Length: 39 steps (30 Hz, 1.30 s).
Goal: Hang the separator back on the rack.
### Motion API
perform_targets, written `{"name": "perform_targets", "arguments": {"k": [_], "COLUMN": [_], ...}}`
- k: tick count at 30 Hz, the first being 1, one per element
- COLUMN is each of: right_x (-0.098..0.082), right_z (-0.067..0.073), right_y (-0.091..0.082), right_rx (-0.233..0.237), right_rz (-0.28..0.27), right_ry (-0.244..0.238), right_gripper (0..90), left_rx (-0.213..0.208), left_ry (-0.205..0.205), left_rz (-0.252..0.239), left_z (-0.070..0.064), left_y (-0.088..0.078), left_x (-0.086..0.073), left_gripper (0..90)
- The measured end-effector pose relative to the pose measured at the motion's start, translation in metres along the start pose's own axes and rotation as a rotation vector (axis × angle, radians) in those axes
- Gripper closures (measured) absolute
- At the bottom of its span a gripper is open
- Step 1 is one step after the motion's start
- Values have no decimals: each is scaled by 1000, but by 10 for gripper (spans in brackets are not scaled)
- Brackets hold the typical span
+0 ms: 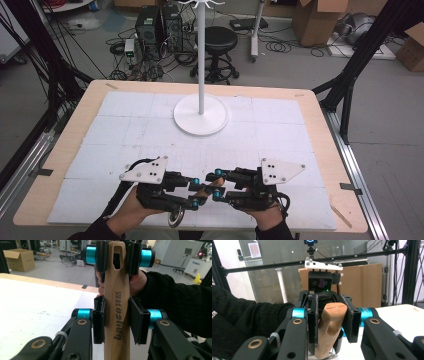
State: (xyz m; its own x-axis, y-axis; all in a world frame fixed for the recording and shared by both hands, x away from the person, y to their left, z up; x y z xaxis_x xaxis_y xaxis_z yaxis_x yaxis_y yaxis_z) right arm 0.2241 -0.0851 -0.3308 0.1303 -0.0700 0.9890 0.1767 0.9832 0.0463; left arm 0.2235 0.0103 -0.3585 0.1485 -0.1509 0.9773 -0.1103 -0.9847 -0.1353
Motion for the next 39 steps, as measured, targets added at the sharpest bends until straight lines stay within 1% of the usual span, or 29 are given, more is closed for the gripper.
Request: {"name": "perform_targets", "arguments": {"k": [2,4,6,8,9,11,13,14,15,16,17,18,19,21,23,25,27,28,32,33,34,36,37,39], "right_x": [2,4,6,9,11,13,16,16,18,19,21,22,24,27,30,31,32,32,37,40,42,46,48,50], "right_z": [0,1,2,2,0,0,-1,-1,-2,-3,-4,-5,-7,-9,-11,-13,-15,-15,-18,-18,-19,-20,-21,-23], "right_y": [2,4,7,10,12,14,16,18,19,19,20,20,20,19,18,16,14,14,14,14,15,16,17,18], "right_rx": [-2,-12,-18,-33,-52,-71,-102,-116,-141,-159,-176,-189,-215,-251,-288,-329,-359,-368,-393,-406,-414,-441,-455,-475], "right_rz": [2,19,32,37,48,54,65,69,72,81,88,91,91,86,76,71,71,69,59,61,62,69,72,80], "right_ry": [3,2,16,25,39,40,41,35,26,23,10,14,18,30,28,28,30,34,29,28,15,3,2,3], "right_gripper": [697,699,701,702,702,703,704,705,705,705,706,706,706,707,708,709,710,711,711,712,712,712,712,712], "left_rx": [-7,-10,-16,-12,-15,-9,7,20,35,49,55,63,75,98,119,137,159,163,199,202,210,221,232,252], "left_ry": [6,6,6,-1,-2,-7,-15,-24,-38,-51,-54,-52,-55,-47,-51,-42,-42,-44,-29,-31,-33,-25,-14,-11], "left_rz": [-4,-10,-23,-36,-40,-50,-53,-46,-34,-27,-28,-25,-27,-28,-36,-31,-35,-39,-26,-30,-36,-31,-26,-26], "left_z": [0,0,1,2,3,4,6,8,10,11,12,13,14,16,17,19,20,20,22,22,22,22,23,24], "left_y": [-2,-3,-5,-8,-9,-11,-12,-12,-12,-12,-12,-12,-13,-13,-13,-14,-13,-13,-13,-12,-11,-11,-11,-9], "left_x": [1,1,3,5,5,6,7,5,4,1,1,-1,-2,-3,-3,-3,-2,-2,-2,-1,0,2,4,8], "left_gripper": [673,673,673,673,672,672,656,627,547,487,454,437,414,403,384,375,368,367,365,363,358,353,354,353]}}
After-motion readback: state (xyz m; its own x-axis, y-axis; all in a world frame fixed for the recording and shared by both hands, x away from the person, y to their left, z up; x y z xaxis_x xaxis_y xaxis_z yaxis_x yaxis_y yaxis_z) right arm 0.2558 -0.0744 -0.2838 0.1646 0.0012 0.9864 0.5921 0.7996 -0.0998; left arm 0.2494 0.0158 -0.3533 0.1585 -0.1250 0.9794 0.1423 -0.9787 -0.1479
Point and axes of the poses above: each handheld gripper's, and its own axes: y roughly forward along the jaws, x roughly out of its top, z roughly to its left, the point moved 9 cm from there along y, roughly forward along the jaws, and after that the axes turned 5 degrees about -x, right-handed, at the moved point
